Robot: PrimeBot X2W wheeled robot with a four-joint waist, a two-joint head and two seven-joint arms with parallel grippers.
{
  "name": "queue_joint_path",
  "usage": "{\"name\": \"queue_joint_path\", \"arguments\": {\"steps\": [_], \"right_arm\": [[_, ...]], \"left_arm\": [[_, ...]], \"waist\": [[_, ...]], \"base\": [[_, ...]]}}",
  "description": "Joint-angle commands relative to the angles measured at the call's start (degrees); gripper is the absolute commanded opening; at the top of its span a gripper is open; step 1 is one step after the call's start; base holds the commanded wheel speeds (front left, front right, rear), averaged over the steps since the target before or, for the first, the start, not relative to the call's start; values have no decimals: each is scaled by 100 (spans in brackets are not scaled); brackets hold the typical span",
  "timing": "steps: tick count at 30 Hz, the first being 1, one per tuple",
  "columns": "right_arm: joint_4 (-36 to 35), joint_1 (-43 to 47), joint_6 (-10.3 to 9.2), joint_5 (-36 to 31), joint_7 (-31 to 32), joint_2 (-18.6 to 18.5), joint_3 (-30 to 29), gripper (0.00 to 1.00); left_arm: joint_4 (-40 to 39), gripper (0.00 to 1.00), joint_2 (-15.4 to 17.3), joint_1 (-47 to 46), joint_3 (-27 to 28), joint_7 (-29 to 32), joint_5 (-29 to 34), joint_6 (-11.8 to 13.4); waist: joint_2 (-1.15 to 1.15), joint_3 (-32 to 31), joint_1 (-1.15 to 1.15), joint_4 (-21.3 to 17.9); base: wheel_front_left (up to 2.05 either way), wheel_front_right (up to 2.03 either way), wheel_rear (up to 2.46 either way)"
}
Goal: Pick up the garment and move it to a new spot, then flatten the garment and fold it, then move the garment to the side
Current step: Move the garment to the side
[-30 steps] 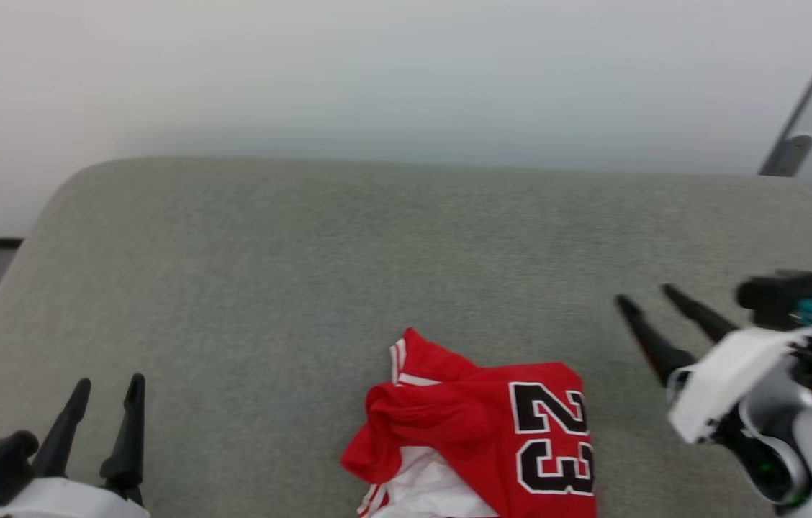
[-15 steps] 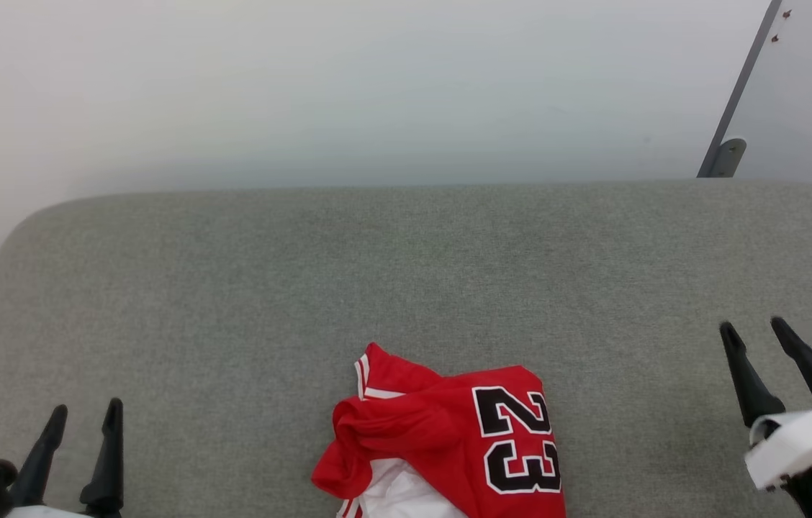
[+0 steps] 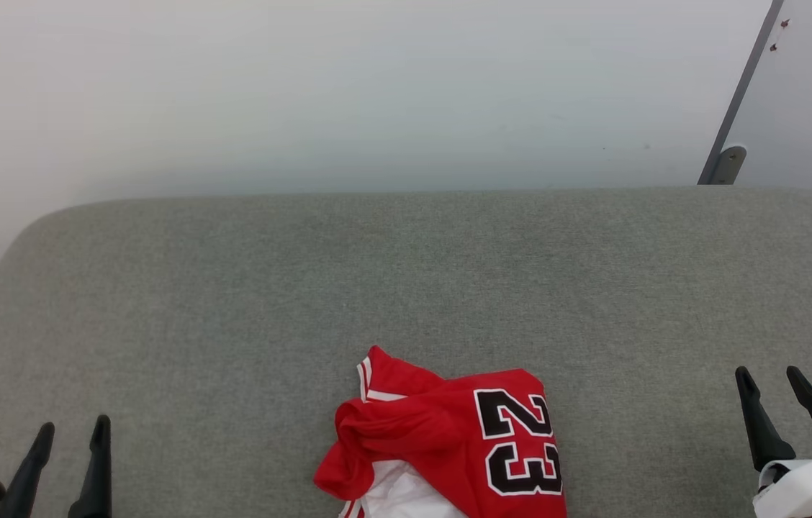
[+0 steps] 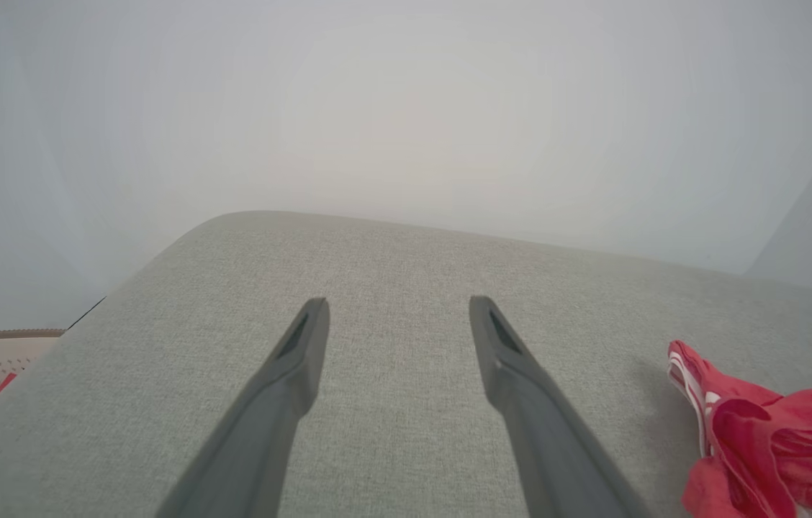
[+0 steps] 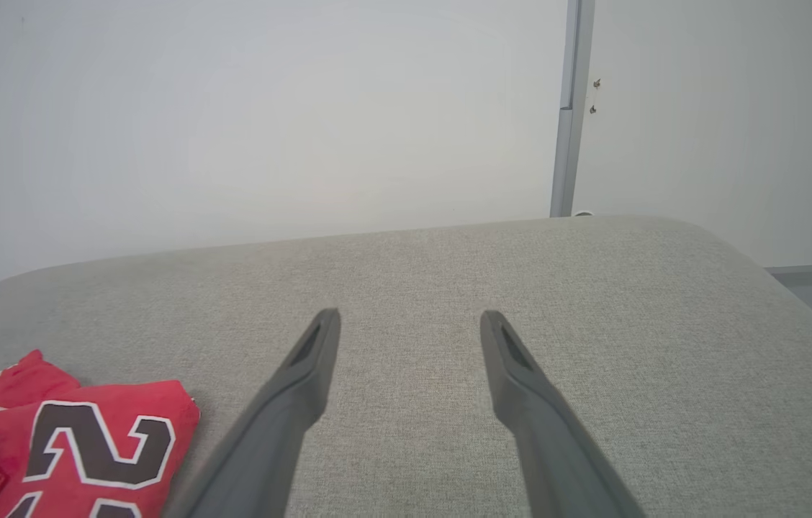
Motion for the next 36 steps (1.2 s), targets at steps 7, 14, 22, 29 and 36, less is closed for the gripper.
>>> {"name": "queue_joint_path", "arguments": {"steps": [7, 14, 22, 29, 36], "right_arm": [[-30, 34, -9, -98, 7, 34, -29, 100], [-111, 82, -10, -151, 140, 100, 21, 100], [-272, -63, -9, 22, 617, 120, 738, 100], [-318, -193, -9, 368, 1497, 96, 1451, 100], [-146, -373, -10, 373, 2575, 6, 1450, 100]], "left_arm": [[45, 100, -65, 20, 37, -20, 72, -89], [39, 100, -70, -31, 3, -20, 82, -125], [2, 100, 9, -5, 25, 40, 5, -99], [-22, 100, -20, 28, -34, 85, -55, -85], [3, 100, -75, -150, -157, 94, -79, -124]], "waist": [[0, 4, 0, 54], [0, -3, 0, 203], [0, 52, 0, 553], [0, 143, 0, 849], [0, 415, 0, 1097]], "base": [[0, 0, 0], [0, 0, 0], [0, 0, 0], [0, 0, 0], [0, 0, 0]]}}
